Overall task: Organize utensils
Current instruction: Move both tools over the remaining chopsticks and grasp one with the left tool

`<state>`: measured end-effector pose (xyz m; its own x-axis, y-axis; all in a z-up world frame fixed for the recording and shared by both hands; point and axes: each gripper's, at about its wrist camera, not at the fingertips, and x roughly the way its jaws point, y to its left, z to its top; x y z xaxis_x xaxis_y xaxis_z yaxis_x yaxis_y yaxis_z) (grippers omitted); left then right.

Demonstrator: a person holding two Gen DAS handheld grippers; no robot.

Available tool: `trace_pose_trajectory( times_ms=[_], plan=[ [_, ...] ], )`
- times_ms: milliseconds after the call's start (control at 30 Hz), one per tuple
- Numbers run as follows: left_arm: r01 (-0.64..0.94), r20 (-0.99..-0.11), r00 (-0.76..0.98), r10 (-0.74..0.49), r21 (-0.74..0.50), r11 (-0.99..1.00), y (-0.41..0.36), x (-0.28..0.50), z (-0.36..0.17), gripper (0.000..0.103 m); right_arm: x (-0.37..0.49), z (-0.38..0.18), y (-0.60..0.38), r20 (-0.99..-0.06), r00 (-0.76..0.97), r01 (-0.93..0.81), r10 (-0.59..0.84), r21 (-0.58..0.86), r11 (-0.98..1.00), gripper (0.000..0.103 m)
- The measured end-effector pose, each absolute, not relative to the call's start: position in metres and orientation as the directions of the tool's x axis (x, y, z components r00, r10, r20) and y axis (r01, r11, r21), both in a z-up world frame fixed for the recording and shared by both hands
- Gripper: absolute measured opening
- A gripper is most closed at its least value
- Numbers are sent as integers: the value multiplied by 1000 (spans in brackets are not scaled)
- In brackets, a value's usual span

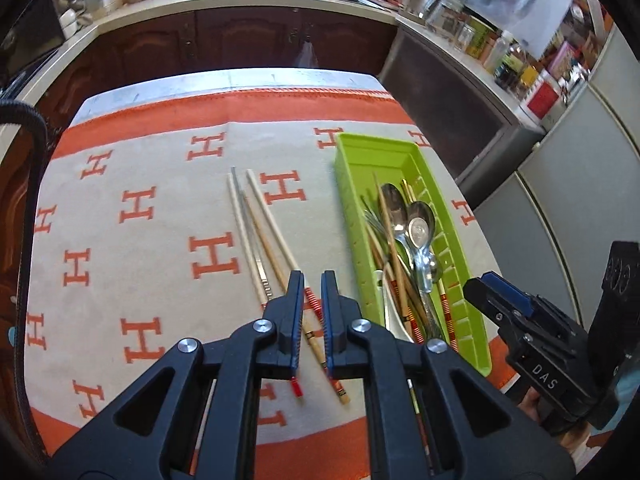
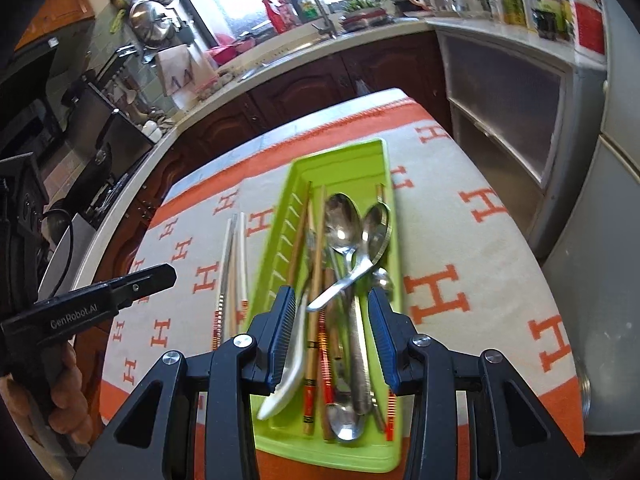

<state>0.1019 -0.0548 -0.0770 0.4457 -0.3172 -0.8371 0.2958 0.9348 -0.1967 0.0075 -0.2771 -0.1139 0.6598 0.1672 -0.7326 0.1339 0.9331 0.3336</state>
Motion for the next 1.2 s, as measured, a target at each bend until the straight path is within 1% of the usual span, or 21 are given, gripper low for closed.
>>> trace_pose_trajectory(
  times_ms=[233,367,500,767,1000,1200],
  plan=[
    [216,-839,468,-277,-196,957,-14,107,-76,6,13,-84,-233,-697,693,14,183,268,963,38],
    [209,-847,456,-272,-196,958,-11,110,-96,6,23,-74,-209,-688,691,-39,220,268,963,38],
    [199,-856,416,-308,-245,949,-8,117,-126,6,35,-70,-193,-690,682,-67,242,271,960,38],
    [206,-858,368,-358,-300,931,-10,134,-162,6,73,-89,-185,-717,633,-52,292,336,940,38],
    [198,-882,324,-342,-291,936,-19,149,-186,6,91,-110,-189,-739,603,-36,301,352,935,38],
    [203,-883,324,-340,-286,936,-28,152,-187,6,99,-121,-191,-750,590,-33,299,348,937,38]
  ],
)
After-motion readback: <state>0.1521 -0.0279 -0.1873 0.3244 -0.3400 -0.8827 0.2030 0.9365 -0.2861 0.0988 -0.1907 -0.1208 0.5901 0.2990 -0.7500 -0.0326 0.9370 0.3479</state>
